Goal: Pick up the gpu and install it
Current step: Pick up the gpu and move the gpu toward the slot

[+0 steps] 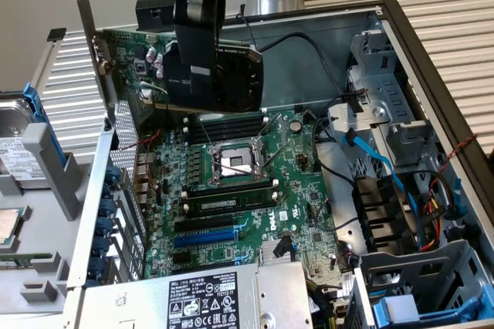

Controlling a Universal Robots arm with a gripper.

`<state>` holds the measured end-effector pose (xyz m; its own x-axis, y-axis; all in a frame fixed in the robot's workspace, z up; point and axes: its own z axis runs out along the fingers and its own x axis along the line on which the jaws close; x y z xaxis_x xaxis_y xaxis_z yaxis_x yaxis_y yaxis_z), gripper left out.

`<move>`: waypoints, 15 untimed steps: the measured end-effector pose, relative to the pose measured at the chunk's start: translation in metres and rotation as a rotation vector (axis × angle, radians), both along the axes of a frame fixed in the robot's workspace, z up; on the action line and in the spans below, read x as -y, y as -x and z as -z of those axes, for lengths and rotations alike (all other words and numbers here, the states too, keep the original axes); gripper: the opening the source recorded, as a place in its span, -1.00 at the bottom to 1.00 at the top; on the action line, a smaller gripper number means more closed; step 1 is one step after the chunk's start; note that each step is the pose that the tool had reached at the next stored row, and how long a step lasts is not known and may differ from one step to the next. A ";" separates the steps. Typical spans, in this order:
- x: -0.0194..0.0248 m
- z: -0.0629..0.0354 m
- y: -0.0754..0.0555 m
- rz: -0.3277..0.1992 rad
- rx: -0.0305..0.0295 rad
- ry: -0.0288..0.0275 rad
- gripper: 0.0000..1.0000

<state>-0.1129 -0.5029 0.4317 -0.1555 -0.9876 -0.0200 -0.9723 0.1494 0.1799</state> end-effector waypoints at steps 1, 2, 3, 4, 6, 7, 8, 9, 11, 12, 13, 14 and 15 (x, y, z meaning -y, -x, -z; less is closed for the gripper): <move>0.0000 0.0000 -0.001 -0.007 -0.0006 -0.0001 -0.43; 0.0000 0.0000 -0.001 -0.008 -0.0007 0.0000 -0.43; 0.0000 0.0000 -0.001 -0.008 -0.0007 -0.0001 -0.43; 0.0000 0.0000 -0.001 -0.008 -0.0007 0.0000 -0.43; 0.0000 0.0001 -0.006 -0.015 -0.0016 -0.0002 -0.43; 0.0000 0.0001 -0.008 -0.021 -0.0019 -0.0001 -0.43; 0.0000 0.0001 -0.010 -0.028 -0.0023 0.0000 -0.43; 0.0000 0.0002 -0.012 -0.035 -0.0026 -0.0001 -0.43; 0.0000 0.0009 -0.015 -0.053 -0.0032 0.0000 -0.43; 0.0000 0.0017 -0.016 -0.060 -0.0032 -0.0002 -0.43; 0.0000 0.0031 -0.018 -0.066 -0.0031 -0.0003 -0.43; -0.0002 0.0048 -0.019 -0.070 -0.0031 -0.0002 -0.43; -0.0004 0.0067 -0.021 -0.073 -0.0032 0.0000 -0.43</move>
<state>-0.0923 -0.5025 0.4250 -0.0833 -0.9963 -0.0195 -0.9800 0.0784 0.1830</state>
